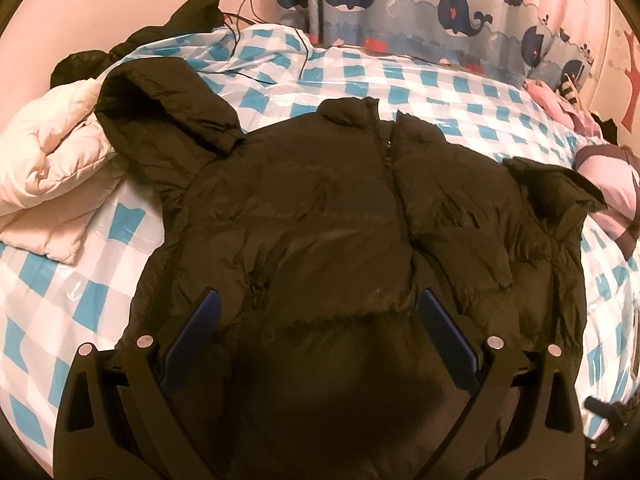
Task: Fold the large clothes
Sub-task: 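Grasp the jacket sleeve cuff with the right tool and lift it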
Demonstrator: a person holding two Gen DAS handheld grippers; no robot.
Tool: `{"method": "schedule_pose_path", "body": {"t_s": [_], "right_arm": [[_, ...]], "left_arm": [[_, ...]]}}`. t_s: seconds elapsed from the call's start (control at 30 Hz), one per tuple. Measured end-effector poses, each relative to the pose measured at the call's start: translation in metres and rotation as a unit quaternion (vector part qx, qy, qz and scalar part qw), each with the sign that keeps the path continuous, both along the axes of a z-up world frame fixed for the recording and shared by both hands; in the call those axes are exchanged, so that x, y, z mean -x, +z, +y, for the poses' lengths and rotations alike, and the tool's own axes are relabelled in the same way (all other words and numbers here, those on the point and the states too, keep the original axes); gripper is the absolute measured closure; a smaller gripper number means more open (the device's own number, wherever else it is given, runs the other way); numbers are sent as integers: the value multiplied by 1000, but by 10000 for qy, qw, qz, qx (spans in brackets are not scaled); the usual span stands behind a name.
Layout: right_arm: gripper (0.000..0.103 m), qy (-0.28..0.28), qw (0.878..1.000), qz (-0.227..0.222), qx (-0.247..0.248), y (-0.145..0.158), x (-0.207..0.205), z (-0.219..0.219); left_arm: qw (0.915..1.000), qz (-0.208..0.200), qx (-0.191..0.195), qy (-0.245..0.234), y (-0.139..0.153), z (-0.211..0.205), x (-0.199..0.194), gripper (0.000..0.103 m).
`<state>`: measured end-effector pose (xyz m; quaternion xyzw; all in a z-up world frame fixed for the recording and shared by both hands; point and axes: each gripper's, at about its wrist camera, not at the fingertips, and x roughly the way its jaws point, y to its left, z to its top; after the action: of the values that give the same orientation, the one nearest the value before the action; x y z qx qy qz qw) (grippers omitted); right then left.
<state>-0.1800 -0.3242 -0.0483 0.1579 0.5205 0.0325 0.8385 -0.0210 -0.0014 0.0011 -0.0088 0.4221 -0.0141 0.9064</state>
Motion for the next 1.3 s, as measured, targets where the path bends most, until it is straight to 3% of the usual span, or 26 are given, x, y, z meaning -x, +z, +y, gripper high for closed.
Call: {"method": "schedule_pose_path", "body": {"t_s": [0.2, 0.23, 0.27, 0.3, 0.37, 0.47, 0.63, 0.73, 0.87, 0.93, 0.97, 1.03, 1.17, 1.23, 1.3], "right_arm": [[6, 366, 9990, 189, 152, -14, -18, 35], [19, 476, 9987, 116, 116, -15, -19, 39], [41, 647, 9979, -49, -36, -14, -18, 44], [77, 690, 9975, -50, -137, -15, -20, 44], [86, 748, 9955, -83, -577, -12, -18, 38], [92, 927, 9939, -315, -511, 13, -10, 22], [93, 711, 9951, -642, 234, 79, -1, -45], [93, 543, 9954, -546, 574, 92, -4, -77], [92, 641, 9927, 309, 971, 42, -1, -92], [88, 636, 9932, 772, 595, 5, 3, -103], [86, 548, 9952, 718, 375, 6, 3, -108], [53, 212, 9984, 529, 55, 21, 8, -129], [33, -307, 9957, -452, 751, 91, 1, -167], [29, -433, 9914, -808, 931, 124, -26, -180], [23, -207, 9830, -1086, 1466, 157, -78, -168]], "left_arm": [[9999, 33, 79, 112, 1, 11, -2, 8], [9998, 43, 123, 140, 2, 14, -3, 8], [9997, 58, 184, 163, 2, 17, -3, 8], [9997, 38, 190, 171, 2, 18, -4, 8], [9995, 44, 238, 178, 3, 21, -4, 8], [9996, 16, 241, 160, 5, 22, -4, 8], [9992, 86, 379, 76, 5, 19, -6, 8], [9989, 215, 427, -24, -2, 9, -10, 8], [9985, 355, 383, -129, -12, -7, -16, 8], [9979, 454, 427, -166, -16, -14, -19, 8], [9976, 497, 459, -177, -18, -17, -20, 8], [9969, 561, 506, -213, -21, -22, -21, 8], [9969, 532, 462, -341, -20, -32, -19, 8], [9966, 553, 497, -357, -20, -32, -20, 8], [9960, 607, 564, -335, -23, -33, -23, 8]]}}
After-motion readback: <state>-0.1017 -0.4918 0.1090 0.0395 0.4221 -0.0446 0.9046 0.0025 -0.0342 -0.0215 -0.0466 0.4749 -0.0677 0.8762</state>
